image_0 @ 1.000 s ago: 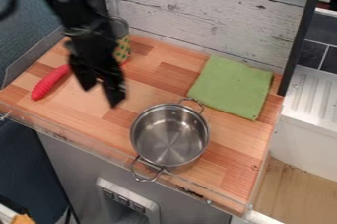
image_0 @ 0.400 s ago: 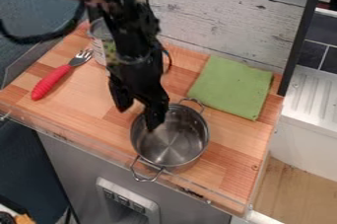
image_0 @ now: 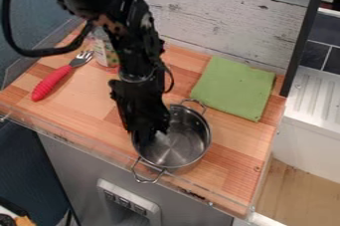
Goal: Move the silver pot to upper left side of the counter beside the red fork
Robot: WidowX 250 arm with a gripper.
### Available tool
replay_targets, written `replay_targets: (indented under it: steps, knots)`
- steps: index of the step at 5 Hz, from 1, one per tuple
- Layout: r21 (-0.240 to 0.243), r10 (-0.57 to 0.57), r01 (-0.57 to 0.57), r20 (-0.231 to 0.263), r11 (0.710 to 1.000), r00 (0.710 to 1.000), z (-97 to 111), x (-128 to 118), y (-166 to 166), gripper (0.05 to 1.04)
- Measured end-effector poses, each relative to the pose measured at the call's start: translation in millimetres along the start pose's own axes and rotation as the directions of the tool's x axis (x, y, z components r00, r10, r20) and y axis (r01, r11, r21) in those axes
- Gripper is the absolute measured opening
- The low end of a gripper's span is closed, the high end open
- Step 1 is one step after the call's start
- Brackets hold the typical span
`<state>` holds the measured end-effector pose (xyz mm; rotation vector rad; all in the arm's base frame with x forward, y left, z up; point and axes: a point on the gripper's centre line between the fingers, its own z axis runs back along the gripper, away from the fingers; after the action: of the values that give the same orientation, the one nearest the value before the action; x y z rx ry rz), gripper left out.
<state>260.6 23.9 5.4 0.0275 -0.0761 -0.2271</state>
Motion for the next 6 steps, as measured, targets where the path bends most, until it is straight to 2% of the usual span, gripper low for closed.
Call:
replay_targets:
  steps: [1, 2, 3, 4, 5, 6]
  knots:
    - [-0.002, 0.01, -0.01, 0.018, 1.0, 1.0, 5.4, 0.9, -2.1, 0.154]
    - [-0.018, 0.018, -0.017, 0.039, 1.0, 0.999, 19.7, 2.6, -4.5, 0.08]
    - [-0.05, 0.084, -0.081, 0.058, 0.995, 0.995, 40.0, 1.6, 9.2, 0.077]
    - [-0.068, 0.204, -0.197, 0.109, 0.978, 0.973, 64.4, -0.5, 50.6, 0.077]
    - [-0.063, 0.281, -0.276, 0.09, 0.959, 0.955, 59.9, -6.7, 91.1, 0.077]
    - [-0.039, 0.304, -0.302, 0.058, 0.953, 0.951, 39.2, -6.8, 114.8, 0.077]
